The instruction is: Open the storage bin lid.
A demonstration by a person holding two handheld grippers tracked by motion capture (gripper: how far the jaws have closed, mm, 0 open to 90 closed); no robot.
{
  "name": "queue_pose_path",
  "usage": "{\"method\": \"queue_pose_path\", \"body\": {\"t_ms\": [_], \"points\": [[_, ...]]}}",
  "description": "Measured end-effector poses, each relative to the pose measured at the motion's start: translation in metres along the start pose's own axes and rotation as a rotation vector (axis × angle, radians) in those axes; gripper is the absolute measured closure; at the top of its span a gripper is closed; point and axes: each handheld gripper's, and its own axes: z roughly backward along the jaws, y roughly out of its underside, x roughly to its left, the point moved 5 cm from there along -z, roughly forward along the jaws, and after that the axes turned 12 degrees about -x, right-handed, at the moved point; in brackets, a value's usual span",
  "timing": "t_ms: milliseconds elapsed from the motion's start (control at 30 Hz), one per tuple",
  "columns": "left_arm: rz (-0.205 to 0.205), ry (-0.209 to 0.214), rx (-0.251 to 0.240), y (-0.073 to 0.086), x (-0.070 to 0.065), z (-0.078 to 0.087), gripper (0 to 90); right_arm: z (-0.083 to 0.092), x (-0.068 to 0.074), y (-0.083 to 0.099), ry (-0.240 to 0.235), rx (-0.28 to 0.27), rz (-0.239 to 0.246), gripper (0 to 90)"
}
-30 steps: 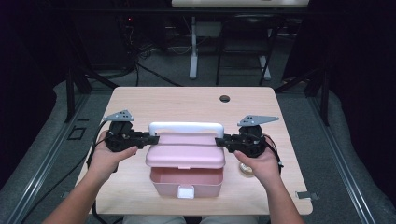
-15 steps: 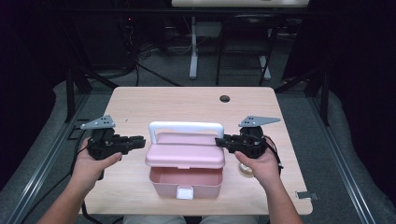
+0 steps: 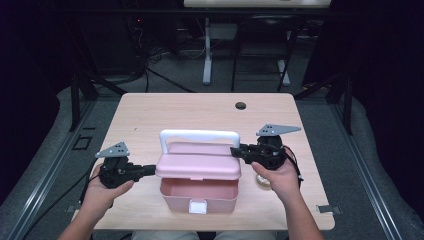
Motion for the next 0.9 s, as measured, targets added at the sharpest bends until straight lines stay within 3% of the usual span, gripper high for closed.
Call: {"method": "queue_pose_path", "body": {"t_ms": [533,900], "points": [[-0.035,0.082,0.035,-0.003,-0.022,-0.022,89.8,0.000,0.000,0.002,0.001,0.003,0.002,74.6],[-0.048,0.093,0.031,-0.005,-0.027,-0.018,89.8,0.000,-0.001,0.002,0.000,0.002,-0.003,74.5]]}}
